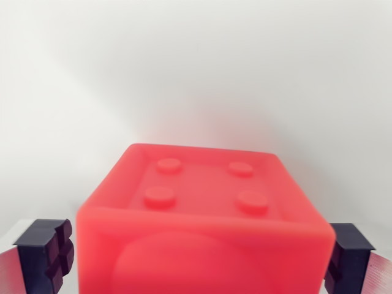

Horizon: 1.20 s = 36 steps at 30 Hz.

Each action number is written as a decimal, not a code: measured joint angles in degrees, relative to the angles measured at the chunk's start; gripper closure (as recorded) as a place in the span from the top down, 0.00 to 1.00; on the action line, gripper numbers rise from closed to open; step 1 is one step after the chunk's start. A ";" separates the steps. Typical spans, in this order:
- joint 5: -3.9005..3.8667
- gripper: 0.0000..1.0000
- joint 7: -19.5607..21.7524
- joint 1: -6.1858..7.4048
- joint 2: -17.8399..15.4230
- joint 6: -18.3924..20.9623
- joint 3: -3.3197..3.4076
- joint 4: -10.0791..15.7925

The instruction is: Destack cube

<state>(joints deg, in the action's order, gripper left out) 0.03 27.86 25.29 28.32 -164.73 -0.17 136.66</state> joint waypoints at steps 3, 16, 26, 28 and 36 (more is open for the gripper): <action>0.00 1.00 0.00 0.00 0.00 0.00 0.00 0.00; 0.00 1.00 0.00 0.00 -0.33 0.24 0.00 0.06; 0.00 1.00 0.00 0.00 -3.45 2.34 0.00 0.92; 0.00 1.00 0.00 0.00 -4.34 3.00 0.00 1.13; 0.00 1.00 0.00 0.00 -8.21 6.05 0.00 1.92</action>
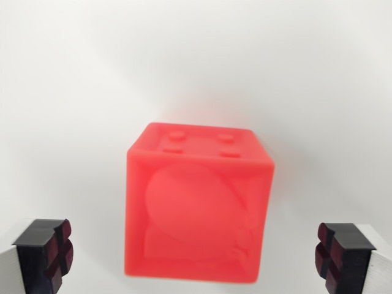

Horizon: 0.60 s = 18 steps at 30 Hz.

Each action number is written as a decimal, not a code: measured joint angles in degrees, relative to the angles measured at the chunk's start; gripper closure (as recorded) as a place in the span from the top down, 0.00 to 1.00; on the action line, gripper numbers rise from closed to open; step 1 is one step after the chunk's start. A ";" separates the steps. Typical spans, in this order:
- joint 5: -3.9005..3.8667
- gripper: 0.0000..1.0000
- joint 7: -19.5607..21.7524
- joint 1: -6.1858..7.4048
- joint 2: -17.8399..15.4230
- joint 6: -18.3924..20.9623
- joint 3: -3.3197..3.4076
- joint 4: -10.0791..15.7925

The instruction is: Destack cube

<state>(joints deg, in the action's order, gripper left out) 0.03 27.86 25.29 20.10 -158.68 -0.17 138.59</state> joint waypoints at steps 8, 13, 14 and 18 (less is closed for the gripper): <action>0.00 1.00 0.00 0.00 -4.73 3.92 0.00 0.71; 0.00 1.00 0.00 0.00 -7.56 6.52 0.00 0.91; 0.00 1.00 0.00 0.00 -8.22 7.17 0.00 0.92; 0.00 1.00 0.00 0.00 -10.54 9.44 0.00 0.94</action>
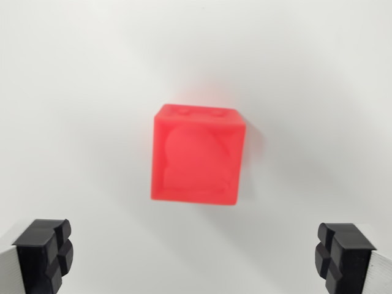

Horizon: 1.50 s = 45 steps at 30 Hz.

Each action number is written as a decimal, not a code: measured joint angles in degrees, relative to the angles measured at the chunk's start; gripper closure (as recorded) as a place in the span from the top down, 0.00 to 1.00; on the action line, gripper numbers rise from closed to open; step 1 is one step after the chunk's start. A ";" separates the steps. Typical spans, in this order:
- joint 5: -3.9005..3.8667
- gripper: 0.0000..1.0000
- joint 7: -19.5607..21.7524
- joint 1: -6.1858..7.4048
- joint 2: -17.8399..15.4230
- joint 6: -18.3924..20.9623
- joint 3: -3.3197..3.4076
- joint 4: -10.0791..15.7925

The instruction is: Destack cube

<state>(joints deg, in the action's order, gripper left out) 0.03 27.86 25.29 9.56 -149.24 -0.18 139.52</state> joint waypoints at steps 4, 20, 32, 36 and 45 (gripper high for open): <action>0.00 1.00 0.00 0.00 -2.21 2.23 0.00 -0.03; 0.00 1.00 0.00 0.00 -10.35 12.31 0.00 -1.94; 0.00 1.00 0.00 0.00 -14.79 19.32 0.00 -4.59; 0.00 1.00 0.00 0.00 -15.66 21.05 0.00 -5.37; 0.00 1.00 0.00 0.00 -17.38 24.47 0.00 -7.12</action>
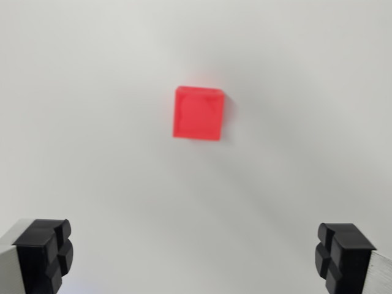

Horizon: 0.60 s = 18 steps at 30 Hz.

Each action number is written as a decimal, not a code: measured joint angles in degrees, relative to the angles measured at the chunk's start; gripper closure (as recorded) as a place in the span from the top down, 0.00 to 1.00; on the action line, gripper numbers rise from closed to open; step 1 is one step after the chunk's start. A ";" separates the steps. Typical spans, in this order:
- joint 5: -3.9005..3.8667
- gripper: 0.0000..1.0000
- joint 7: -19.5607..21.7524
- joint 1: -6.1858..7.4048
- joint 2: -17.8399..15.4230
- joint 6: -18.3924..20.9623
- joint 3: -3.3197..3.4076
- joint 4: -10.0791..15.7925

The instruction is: Destack cube

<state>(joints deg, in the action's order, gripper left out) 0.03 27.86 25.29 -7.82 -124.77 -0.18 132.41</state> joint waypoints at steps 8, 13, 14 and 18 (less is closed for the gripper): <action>0.00 1.00 0.00 0.00 -0.66 1.64 0.00 -0.94; 0.00 1.00 0.00 0.00 -0.81 1.98 0.00 -1.12; 0.00 1.00 0.00 0.00 -0.78 1.98 0.00 -1.10; 0.00 1.00 0.00 0.00 -0.72 1.98 0.00 -1.08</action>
<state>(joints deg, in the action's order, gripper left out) 0.03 27.86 25.29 -8.54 -122.79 -0.18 131.32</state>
